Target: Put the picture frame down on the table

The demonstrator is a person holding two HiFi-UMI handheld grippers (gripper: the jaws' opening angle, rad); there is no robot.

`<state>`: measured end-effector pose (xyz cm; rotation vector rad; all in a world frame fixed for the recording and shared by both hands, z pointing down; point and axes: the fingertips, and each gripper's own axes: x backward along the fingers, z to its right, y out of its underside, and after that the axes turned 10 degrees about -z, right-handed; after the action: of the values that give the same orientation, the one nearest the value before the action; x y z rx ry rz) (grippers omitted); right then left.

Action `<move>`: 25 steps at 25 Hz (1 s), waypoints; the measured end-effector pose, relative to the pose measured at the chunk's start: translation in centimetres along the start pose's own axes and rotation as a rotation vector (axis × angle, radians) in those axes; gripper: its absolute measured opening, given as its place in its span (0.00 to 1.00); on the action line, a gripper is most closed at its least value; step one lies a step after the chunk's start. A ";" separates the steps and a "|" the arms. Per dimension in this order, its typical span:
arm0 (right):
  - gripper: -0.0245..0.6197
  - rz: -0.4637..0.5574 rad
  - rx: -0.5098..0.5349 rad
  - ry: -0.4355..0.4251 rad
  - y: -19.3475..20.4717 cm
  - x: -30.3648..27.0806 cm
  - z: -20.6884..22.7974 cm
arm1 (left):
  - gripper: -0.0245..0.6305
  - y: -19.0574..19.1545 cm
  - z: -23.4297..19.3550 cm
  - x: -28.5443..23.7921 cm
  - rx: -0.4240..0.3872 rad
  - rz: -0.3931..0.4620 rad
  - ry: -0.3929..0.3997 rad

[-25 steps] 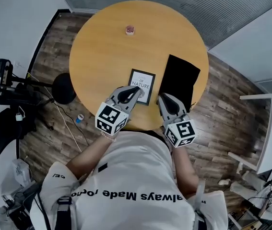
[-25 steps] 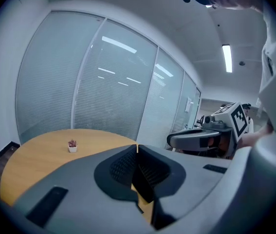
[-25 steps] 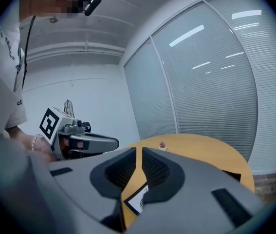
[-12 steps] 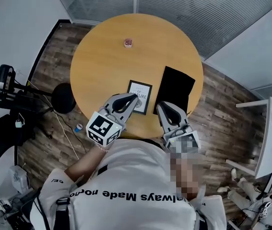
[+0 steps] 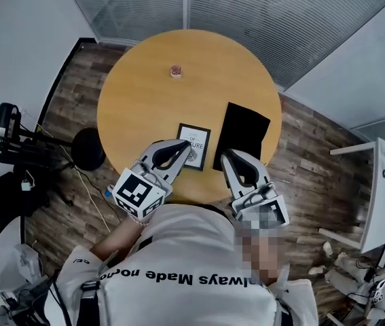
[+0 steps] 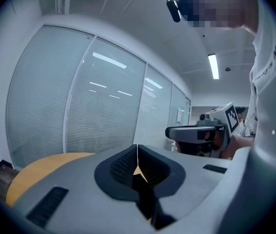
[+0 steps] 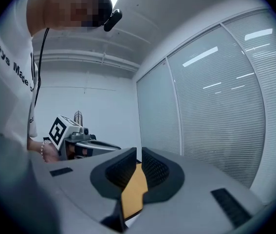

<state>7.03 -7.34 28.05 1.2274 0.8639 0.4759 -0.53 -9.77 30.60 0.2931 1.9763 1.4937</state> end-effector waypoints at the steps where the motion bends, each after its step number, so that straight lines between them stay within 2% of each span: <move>1: 0.12 0.005 0.004 0.001 -0.4 0.2 0.0 | 0.08 -0.4 0.2 0.0 -0.011 0.003 0.002; 10: 0.12 0.050 0.021 0.001 -3.2 1.8 -0.1 | 0.08 -3.5 1.3 0.4 -0.054 0.051 0.010; 25: 0.12 0.079 0.040 0.014 -4.8 2.9 1.1 | 0.08 -5.0 2.3 -0.4 -0.086 0.061 0.010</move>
<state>9.03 -7.32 22.73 1.2995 0.8426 0.5335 2.16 -9.84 25.79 0.3120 1.9209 1.6163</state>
